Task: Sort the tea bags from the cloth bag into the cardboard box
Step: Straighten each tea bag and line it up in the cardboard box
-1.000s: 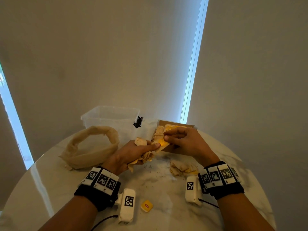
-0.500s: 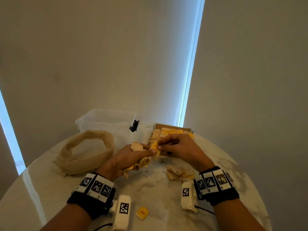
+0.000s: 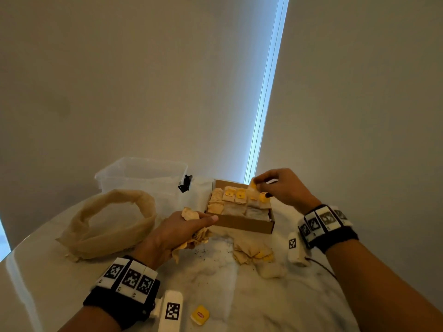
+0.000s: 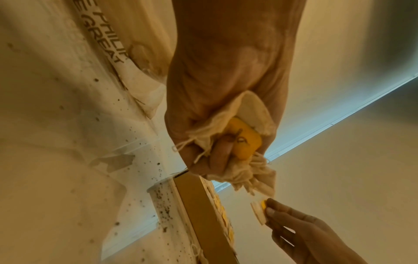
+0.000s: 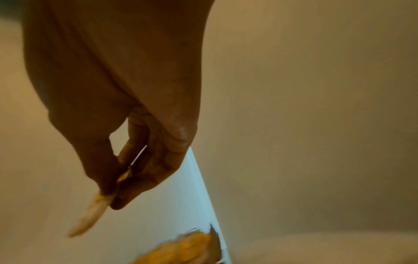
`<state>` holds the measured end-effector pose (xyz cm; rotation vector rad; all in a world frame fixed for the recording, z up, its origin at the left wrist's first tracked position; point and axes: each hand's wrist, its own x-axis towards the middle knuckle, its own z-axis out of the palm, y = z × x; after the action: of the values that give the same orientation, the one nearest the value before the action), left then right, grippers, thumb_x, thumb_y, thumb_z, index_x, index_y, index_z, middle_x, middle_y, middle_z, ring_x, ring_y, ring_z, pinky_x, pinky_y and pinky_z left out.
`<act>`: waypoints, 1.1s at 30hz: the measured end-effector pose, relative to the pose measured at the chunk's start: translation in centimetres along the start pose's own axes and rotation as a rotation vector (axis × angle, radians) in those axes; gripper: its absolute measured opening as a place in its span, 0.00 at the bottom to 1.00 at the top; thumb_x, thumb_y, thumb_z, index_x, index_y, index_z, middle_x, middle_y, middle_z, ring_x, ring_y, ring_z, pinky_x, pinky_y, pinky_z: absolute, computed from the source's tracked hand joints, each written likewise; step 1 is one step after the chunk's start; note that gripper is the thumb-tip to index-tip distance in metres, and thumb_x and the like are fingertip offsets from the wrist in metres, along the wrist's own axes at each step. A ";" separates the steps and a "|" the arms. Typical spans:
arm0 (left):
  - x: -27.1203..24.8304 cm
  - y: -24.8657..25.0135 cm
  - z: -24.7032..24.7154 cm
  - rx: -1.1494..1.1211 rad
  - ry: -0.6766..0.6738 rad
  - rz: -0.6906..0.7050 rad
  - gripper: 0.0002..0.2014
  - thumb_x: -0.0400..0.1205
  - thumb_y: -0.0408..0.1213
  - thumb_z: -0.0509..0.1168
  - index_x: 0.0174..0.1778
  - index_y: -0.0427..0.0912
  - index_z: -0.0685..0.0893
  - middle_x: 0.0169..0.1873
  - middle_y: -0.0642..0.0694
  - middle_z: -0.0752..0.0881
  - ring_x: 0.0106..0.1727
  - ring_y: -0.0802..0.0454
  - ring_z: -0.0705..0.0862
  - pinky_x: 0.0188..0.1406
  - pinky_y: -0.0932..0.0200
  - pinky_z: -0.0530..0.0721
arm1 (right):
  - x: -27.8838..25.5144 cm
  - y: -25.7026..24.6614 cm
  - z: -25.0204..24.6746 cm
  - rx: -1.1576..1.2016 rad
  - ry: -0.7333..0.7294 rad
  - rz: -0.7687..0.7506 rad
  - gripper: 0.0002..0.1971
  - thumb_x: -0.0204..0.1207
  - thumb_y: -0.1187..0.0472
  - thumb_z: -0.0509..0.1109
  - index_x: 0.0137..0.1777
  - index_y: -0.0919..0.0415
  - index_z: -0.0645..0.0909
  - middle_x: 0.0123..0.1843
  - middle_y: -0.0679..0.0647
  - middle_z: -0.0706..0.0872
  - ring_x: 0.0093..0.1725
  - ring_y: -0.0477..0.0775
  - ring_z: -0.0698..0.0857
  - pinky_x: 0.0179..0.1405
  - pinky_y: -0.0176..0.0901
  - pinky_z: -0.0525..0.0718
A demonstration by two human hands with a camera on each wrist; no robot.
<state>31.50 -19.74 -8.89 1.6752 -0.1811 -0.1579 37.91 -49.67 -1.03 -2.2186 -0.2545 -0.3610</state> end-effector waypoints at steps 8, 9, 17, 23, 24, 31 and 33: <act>0.2 -0.3 -0.2 0.009 0.014 -0.017 0.13 0.78 0.57 0.79 0.51 0.55 0.97 0.41 0.47 0.95 0.47 0.48 0.94 0.37 0.60 0.89 | 2.5 4.2 -2.0 -0.296 -0.246 0.125 0.12 0.74 0.64 0.86 0.50 0.47 0.92 0.59 0.44 0.89 0.56 0.53 0.90 0.46 0.43 0.93; 0.2 -0.3 -0.1 0.012 0.012 -0.016 0.13 0.78 0.57 0.79 0.51 0.55 0.97 0.41 0.47 0.95 0.46 0.49 0.94 0.37 0.60 0.89 | 2.6 4.5 -2.0 -0.306 -0.267 0.142 0.12 0.73 0.64 0.87 0.50 0.46 0.92 0.61 0.45 0.88 0.57 0.55 0.90 0.50 0.47 0.94; 0.2 -0.4 -0.2 0.028 0.006 -0.020 0.13 0.77 0.57 0.79 0.51 0.54 0.97 0.41 0.46 0.95 0.45 0.49 0.93 0.39 0.59 0.90 | 2.9 5.9 -1.1 -0.362 -0.300 0.143 0.14 0.72 0.61 0.88 0.49 0.41 0.91 0.65 0.49 0.88 0.61 0.55 0.88 0.63 0.54 0.90; 0.4 -0.6 -0.1 0.019 0.012 -0.028 0.13 0.77 0.58 0.79 0.51 0.56 0.97 0.40 0.46 0.95 0.45 0.49 0.94 0.39 0.59 0.90 | 3.0 6.9 -0.7 -0.364 -0.253 0.144 0.14 0.70 0.60 0.90 0.48 0.42 0.91 0.61 0.46 0.88 0.58 0.50 0.86 0.65 0.52 0.84; 0.4 -0.6 -0.1 0.020 0.010 -0.029 0.13 0.77 0.58 0.79 0.51 0.56 0.97 0.41 0.47 0.95 0.45 0.50 0.94 0.39 0.59 0.89 | 3.0 7.0 -0.7 -0.365 -0.246 0.146 0.14 0.70 0.60 0.90 0.48 0.43 0.91 0.61 0.46 0.88 0.56 0.48 0.85 0.63 0.50 0.83; 0.3 -0.5 0.1 0.017 0.009 -0.019 0.14 0.79 0.57 0.78 0.54 0.55 0.96 0.41 0.47 0.95 0.43 0.52 0.93 0.41 0.58 0.89 | 2.7 6.1 -1.0 -0.409 -0.275 0.175 0.13 0.75 0.56 0.86 0.59 0.52 0.95 0.52 0.40 0.85 0.52 0.41 0.81 0.48 0.35 0.75; 0.2 -0.3 0.3 0.005 0.011 -0.021 0.13 0.80 0.56 0.77 0.54 0.54 0.96 0.41 0.46 0.96 0.43 0.52 0.93 0.41 0.58 0.89 | 2.6 6.0 -1.0 -0.407 -0.283 0.183 0.13 0.77 0.55 0.85 0.60 0.53 0.94 0.49 0.37 0.84 0.49 0.38 0.80 0.43 0.31 0.72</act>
<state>31.67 -20.03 -9.27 1.6826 -0.1562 -0.1640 41.95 -54.01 -3.91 -2.6713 -0.1336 0.0080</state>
